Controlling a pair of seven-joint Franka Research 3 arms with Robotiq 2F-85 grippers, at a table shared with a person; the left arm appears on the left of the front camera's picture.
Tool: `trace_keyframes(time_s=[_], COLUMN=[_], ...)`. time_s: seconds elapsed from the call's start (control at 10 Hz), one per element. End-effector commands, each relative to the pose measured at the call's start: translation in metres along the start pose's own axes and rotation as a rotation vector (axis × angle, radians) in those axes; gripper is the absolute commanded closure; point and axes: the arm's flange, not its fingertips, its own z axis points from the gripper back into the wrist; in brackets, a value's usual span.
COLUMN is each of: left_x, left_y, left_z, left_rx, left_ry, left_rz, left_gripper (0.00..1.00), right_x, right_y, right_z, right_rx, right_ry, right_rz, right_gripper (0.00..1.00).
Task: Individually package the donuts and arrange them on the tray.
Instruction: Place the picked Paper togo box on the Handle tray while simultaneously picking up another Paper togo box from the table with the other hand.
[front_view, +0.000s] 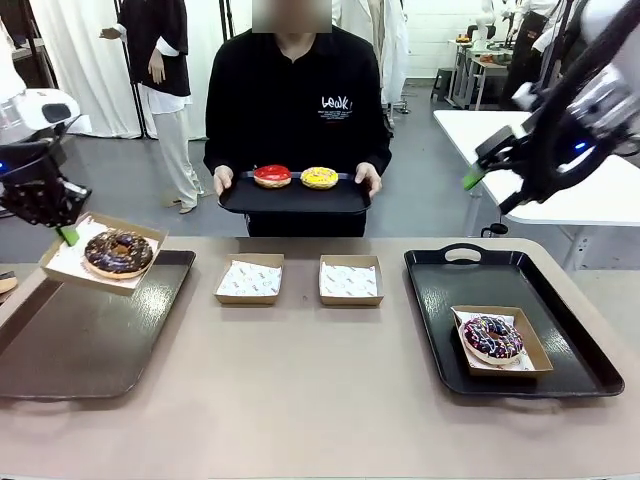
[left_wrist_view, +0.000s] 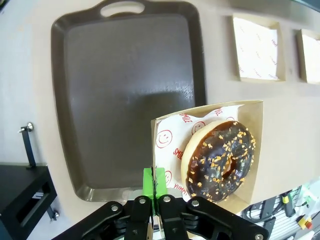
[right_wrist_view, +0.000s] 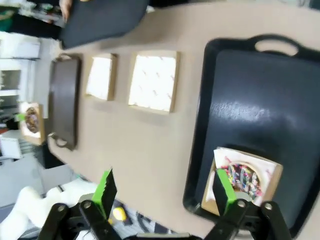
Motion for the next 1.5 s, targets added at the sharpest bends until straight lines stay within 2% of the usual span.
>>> trace_keyframes(time_s=[0.0, 0.3, 0.5, 0.6, 0.7, 1.4], left_x=[-0.011, -0.013, -0.016, -0.016, -0.017, -0.017], left_y=[0.021, 0.044, 0.049, 0.045, 0.043, 0.043], left_z=[-0.013, -0.042, -0.051, -0.053, -0.049, -0.049], left_rx=[0.016, 0.021, 0.022, 0.035, 0.008, 0.008], left_ry=[-0.004, 0.069, 0.078, 0.062, 0.097, 0.097], left_rz=[-0.005, 0.012, 0.028, 0.017, 0.045, 0.045], left_gripper=[0.99, 0.99, 0.99, 0.99, 0.99, 0.99], right_x=[-0.002, -0.018, -0.029, -0.013, -0.013, -0.013], right_y=[0.008, 0.011, 0.008, 0.012, 0.012, 0.012], right_z=[-0.03, -0.039, -0.035, -0.045, -0.045, -0.045], right_rx=[-0.057, -0.052, -0.023, -0.032, -0.032, -0.032], right_ry=[0.014, 0.038, 0.053, 0.043, 0.043, 0.043], right_rz=[-0.025, -0.004, 0.014, 0.012, 0.012, 0.012], right_gripper=[0.0, 0.0, 0.0, 0.0, 0.0, 0.0])
